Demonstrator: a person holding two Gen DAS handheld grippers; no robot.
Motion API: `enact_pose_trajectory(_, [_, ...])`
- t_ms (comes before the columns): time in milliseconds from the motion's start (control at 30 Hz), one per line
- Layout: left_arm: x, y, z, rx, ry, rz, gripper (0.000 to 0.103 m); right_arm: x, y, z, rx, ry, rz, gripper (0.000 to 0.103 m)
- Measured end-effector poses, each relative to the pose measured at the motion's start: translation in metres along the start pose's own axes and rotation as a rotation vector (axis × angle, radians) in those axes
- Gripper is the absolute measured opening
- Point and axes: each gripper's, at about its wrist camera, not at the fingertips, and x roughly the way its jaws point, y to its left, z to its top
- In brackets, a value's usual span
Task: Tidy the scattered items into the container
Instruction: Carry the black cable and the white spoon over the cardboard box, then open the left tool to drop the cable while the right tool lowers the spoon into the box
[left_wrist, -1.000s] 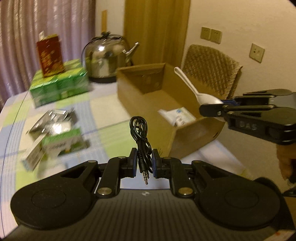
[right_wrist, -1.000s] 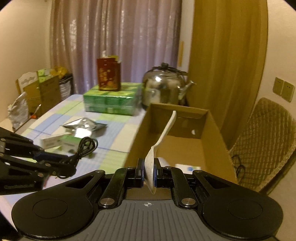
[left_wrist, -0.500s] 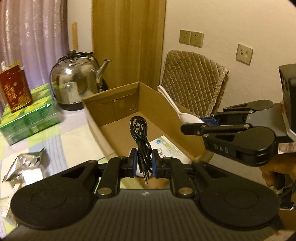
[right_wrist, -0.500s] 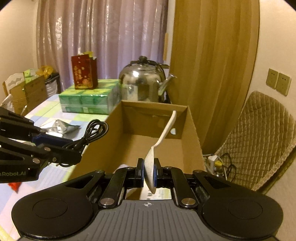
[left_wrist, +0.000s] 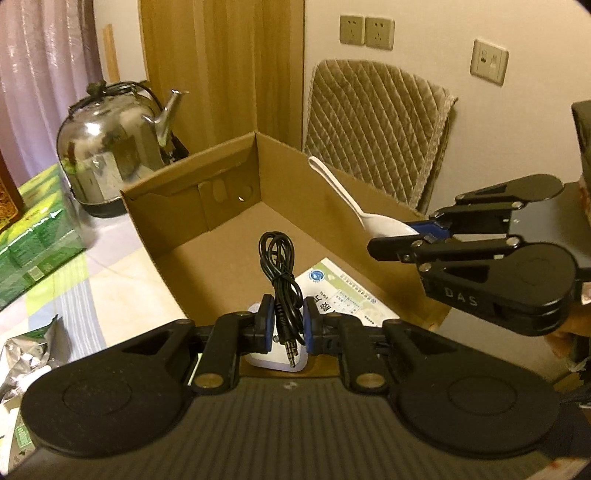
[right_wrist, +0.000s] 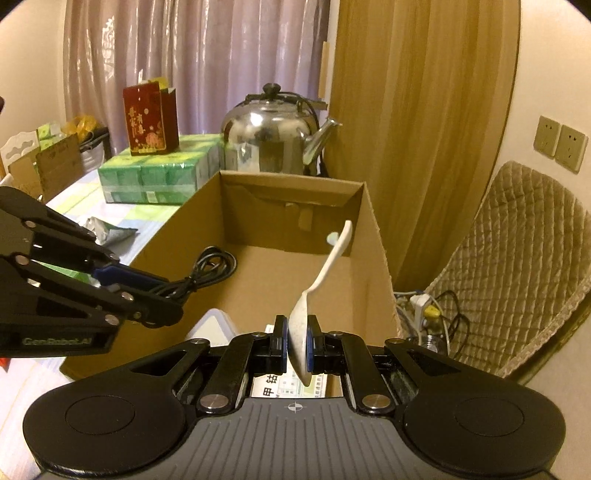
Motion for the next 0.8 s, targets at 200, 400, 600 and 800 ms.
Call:
enact_pose_trajectory(200, [0.019,0.000,-0.005,0.010,0.041,-0.009,0.012,0.005,-0.001,-0.002,0.007,0.012,0.005,0.006])
enact_pose_trajectory(400, [0.029,-0.001,-0.007,0.005,0.069,-0.020,0.013,0.007,-0.001,0.000,0.011,0.012,0.004,0.006])
enact_pose_trajectory(600, [0.024,0.000,-0.002,0.011,0.054,-0.007,0.013,0.005,-0.001,0.001,0.016,0.012,0.002,0.006])
enact_pose_trajectory(800, [-0.001,0.008,0.000,-0.008,0.002,0.022,0.013,0.002,0.003,0.005,0.020,0.008,0.014,0.006])
